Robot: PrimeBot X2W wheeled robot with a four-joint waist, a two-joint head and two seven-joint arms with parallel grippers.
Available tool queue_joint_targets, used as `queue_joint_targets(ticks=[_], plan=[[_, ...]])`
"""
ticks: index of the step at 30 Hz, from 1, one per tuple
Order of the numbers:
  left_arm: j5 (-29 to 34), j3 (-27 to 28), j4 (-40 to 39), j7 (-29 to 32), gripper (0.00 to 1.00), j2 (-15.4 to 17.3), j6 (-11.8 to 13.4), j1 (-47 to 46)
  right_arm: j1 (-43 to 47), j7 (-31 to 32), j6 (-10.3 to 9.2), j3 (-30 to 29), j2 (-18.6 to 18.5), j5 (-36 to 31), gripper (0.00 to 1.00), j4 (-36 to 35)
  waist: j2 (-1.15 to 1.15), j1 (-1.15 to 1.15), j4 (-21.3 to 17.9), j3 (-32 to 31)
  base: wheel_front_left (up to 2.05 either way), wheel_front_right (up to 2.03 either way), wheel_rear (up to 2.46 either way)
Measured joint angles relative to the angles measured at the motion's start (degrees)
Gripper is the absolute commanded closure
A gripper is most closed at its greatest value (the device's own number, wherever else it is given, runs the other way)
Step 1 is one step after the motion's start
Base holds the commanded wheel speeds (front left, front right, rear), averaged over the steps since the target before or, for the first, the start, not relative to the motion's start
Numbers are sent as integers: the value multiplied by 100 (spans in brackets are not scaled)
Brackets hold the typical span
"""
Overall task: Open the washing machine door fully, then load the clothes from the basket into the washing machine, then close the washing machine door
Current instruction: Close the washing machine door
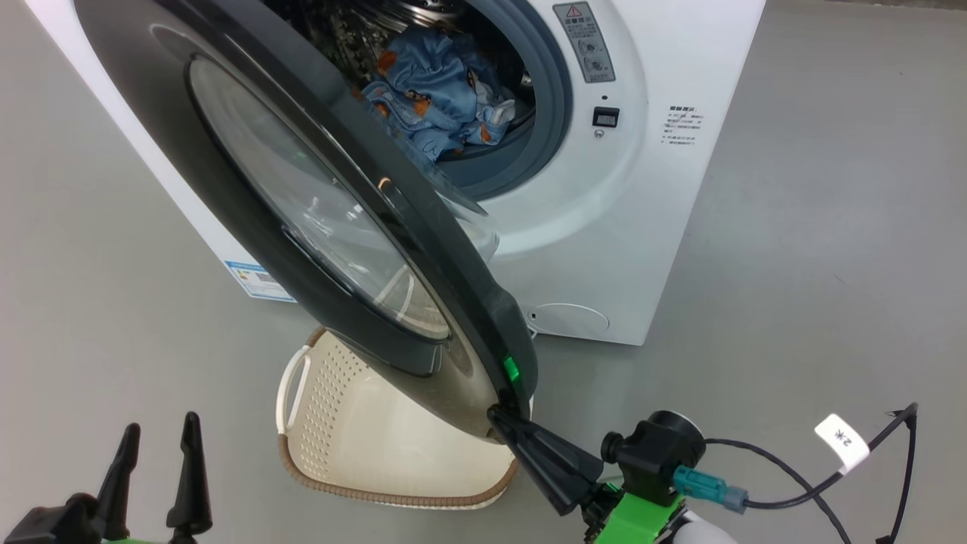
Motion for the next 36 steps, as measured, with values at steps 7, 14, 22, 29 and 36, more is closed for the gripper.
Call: queue_joint_targets(ticks=[7,14,22,29,36], plan=[[-1,-12,1,0,0,-13,0,-74,-32,0,1,-267,101,-1,100,73,0,0,17,48,0,0,0],[-1,-37,1,0,0,-18,0,-84,-169,0,2,-761,138,-4,100,125,0,0,26,130,0,0,0],[-10,-141,-14,0,0,-98,0,-213,-425,0,1,-1293,136,-56,100,213,0,0,26,259,0,0,0],[-20,-232,-52,0,0,-147,0,-409,-789,1,1,-1600,108,-160,100,364,0,0,49,453,0,0,0],[-20,-290,-69,0,0,-189,0,-544,-1126,0,1,-1879,126,-155,100,509,0,0,63,636,0,0,0]])
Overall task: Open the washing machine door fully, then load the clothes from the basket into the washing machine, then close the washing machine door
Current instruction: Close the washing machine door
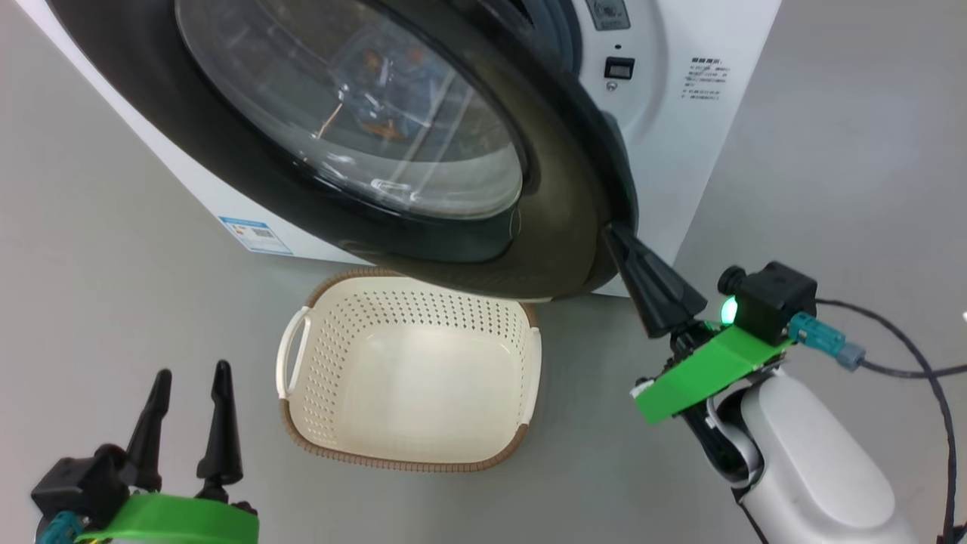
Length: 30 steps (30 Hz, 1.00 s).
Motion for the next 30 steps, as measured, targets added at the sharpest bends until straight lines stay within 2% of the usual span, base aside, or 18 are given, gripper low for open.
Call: queue_joint_targets(ticks=[30], plan=[[-87,-255,-56,-1,0,-99,0,-634,-1429,-15,0,-739,-121,-113,100,458,0,0,223,822,0,0,0]])
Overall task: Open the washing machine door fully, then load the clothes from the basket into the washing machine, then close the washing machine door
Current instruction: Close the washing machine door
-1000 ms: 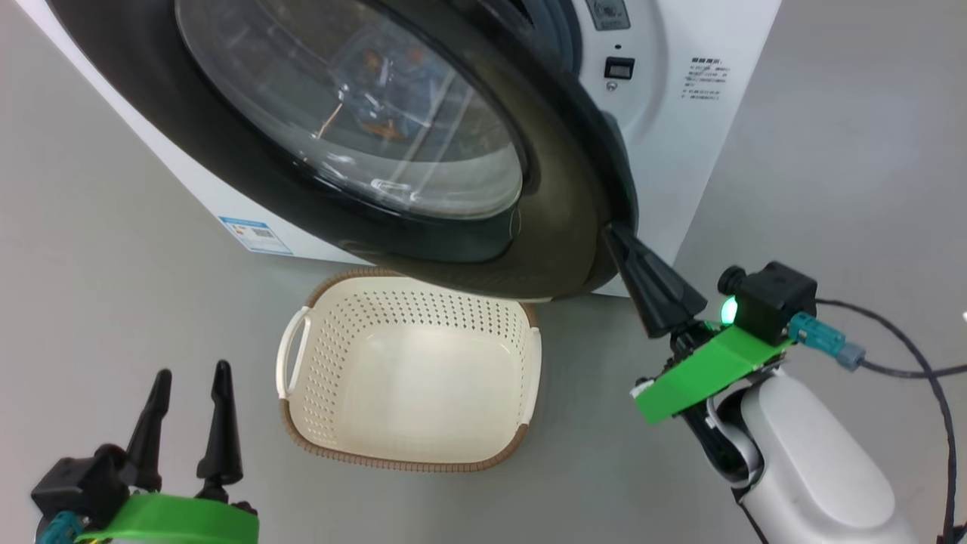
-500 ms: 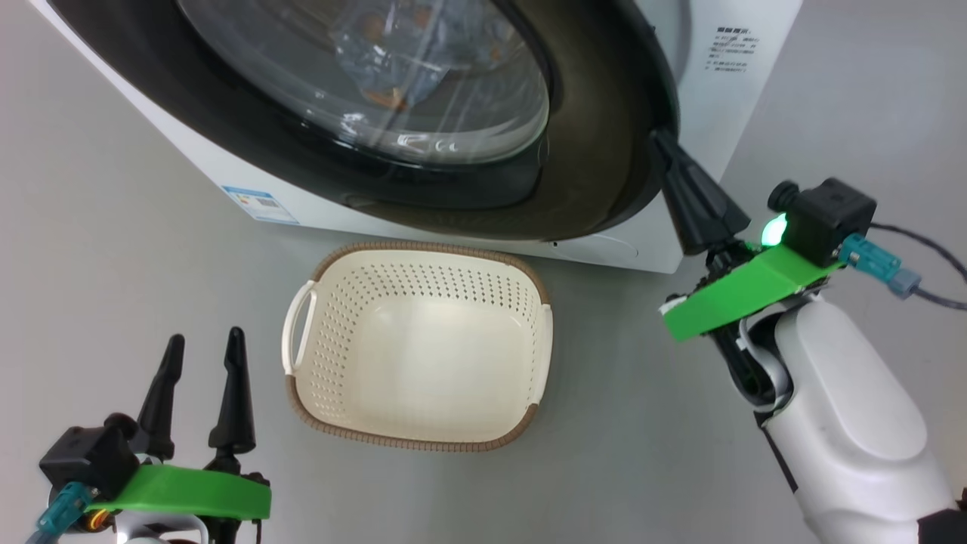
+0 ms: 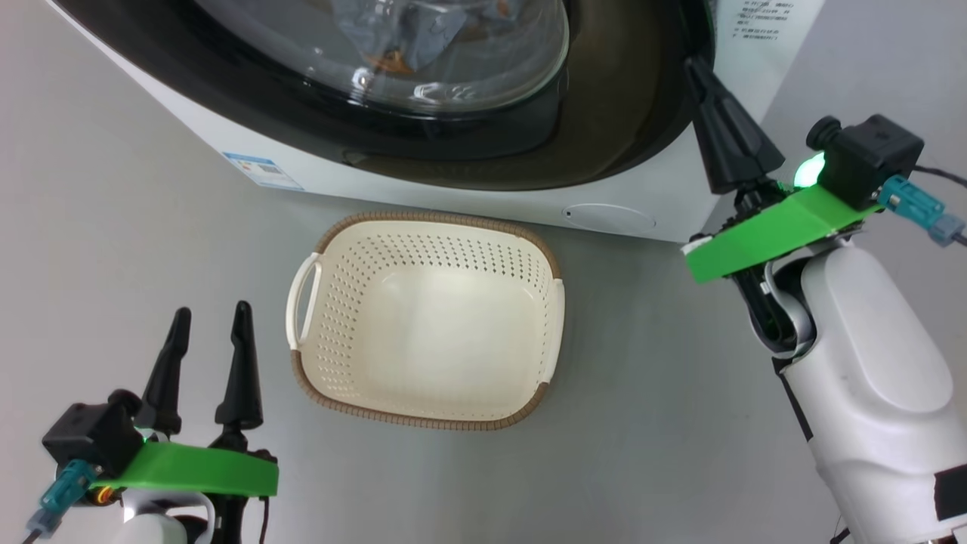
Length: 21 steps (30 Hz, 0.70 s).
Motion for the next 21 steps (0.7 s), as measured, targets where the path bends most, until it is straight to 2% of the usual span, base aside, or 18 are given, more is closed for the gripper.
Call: queue_joint_targets(ticks=[17,18,19,21], plan=[[-57,-42,47,0,0,-3,0,-197,-120,-1,0,176,-11,-37,100,-20,0,0,-14,103,0,0,0],[-57,-32,54,0,0,-2,0,-196,-96,-1,0,213,-20,-34,96,-40,0,0,-26,74,0,0,0],[-57,-21,59,0,0,-1,0,-193,-47,-1,0,235,-19,-27,83,-70,0,0,-38,45,0,0,0],[-57,-5,68,0,0,10,0,-187,92,-1,0,286,-18,-27,64,-98,0,0,-68,-16,0,0,0]])
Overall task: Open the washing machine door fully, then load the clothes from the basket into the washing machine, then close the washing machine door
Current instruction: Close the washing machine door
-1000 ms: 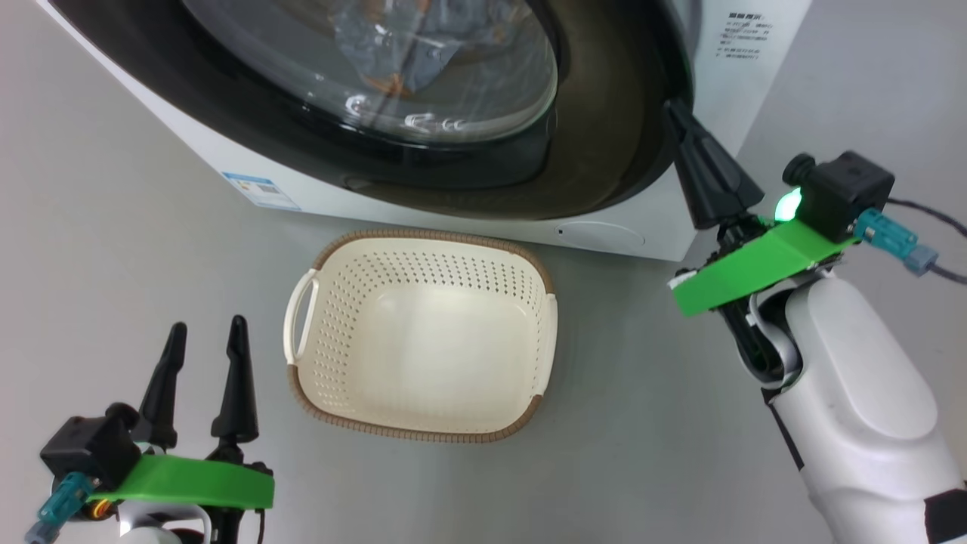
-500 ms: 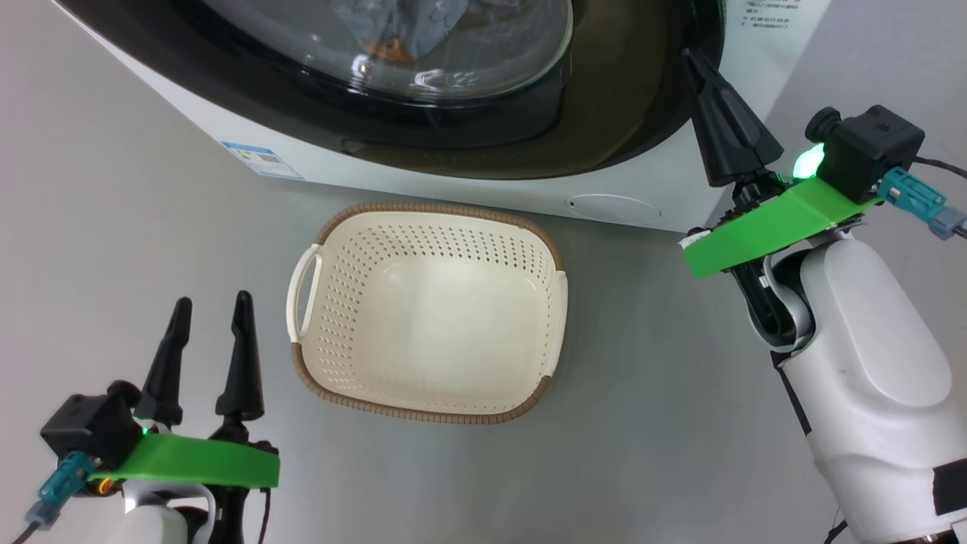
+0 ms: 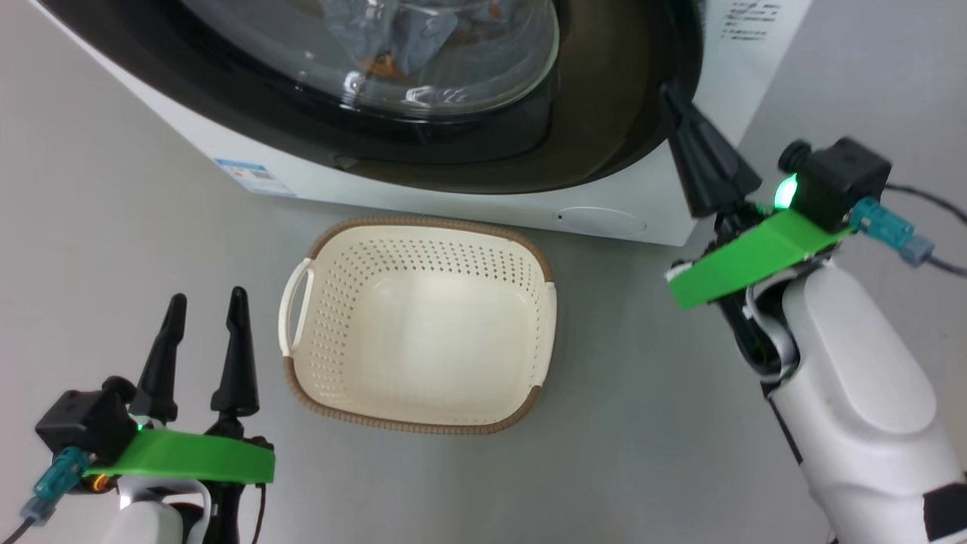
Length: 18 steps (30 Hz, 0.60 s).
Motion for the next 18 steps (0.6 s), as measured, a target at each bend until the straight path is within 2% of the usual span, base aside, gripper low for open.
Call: queue_joint_targets(ticks=[2,3,4,5,18], plan=[[0,13,1,0,0,13,0,14,152,0,0,32,5,5,49,-14,0,0,-43,-59,0,0,0],[0,15,3,0,0,30,0,22,222,0,0,36,12,26,25,-26,0,0,-69,-86,0,0,0],[0,15,4,0,0,53,0,28,285,0,0,38,16,42,9,-33,0,0,-95,-113,0,0,0],[0,16,4,0,0,74,0,30,347,0,0,35,21,42,0,-40,0,0,-123,-141,0,0,0],[0,78,111,0,0,324,0,287,1235,0,0,-159,165,52,0,-52,0,0,-616,-559,0,0,0]])
